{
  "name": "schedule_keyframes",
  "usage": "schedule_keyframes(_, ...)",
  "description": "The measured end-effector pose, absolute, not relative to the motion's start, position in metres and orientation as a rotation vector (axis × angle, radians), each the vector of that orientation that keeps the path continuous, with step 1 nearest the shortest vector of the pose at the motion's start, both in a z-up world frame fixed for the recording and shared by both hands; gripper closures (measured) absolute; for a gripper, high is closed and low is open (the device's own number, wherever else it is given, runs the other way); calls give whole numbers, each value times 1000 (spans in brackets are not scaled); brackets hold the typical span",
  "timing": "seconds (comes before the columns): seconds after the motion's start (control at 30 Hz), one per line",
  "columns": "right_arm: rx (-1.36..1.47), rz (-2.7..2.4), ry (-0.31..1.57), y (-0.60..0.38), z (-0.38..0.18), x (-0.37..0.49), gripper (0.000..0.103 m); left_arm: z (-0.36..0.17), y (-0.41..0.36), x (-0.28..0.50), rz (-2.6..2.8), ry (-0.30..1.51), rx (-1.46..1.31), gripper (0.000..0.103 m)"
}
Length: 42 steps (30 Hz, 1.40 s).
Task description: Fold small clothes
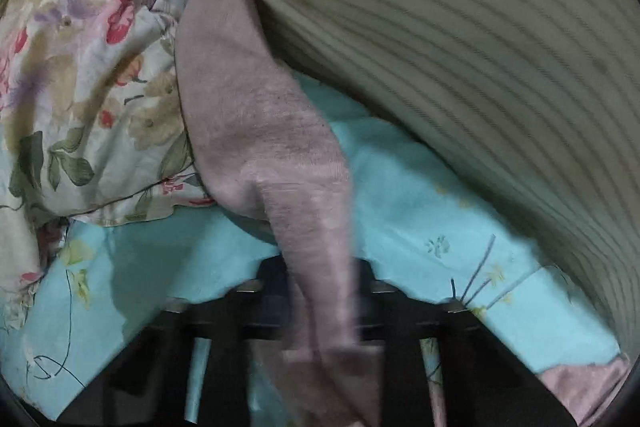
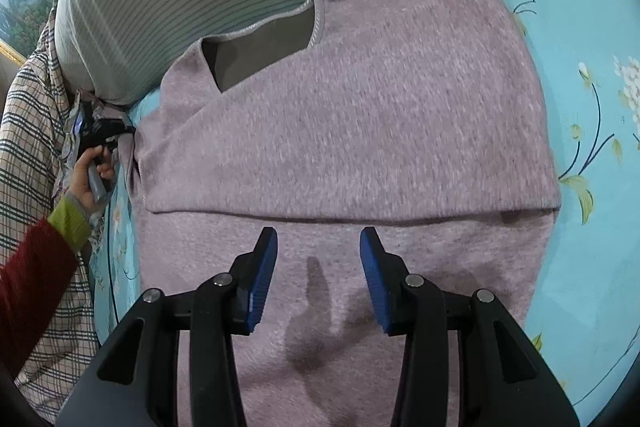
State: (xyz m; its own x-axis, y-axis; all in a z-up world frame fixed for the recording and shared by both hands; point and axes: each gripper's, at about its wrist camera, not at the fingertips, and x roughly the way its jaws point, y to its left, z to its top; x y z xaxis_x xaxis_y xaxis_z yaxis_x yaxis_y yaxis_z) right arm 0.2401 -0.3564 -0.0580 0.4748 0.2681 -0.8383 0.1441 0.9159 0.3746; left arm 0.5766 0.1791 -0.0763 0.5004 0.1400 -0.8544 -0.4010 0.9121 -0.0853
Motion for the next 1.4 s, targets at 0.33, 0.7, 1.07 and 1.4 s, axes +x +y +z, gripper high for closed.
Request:
schedule_keyframes(0.33,453,132,1041,-329,-43,240,59,4,107,456,-44,759,-224,90)
schedule_keyframes(0.7,507,79,991,-347,-30,215,59,13,-90,355,-507,701,80,90)
schedule_keyframes(1.07,555,146,964,-363,-28,259,59,-79,-177,335,-644,891,406,81)
schedule_keyframes(1.4,599,328,1016,-308,-62,350,59,-61,-86,301,-471,923,197,47)
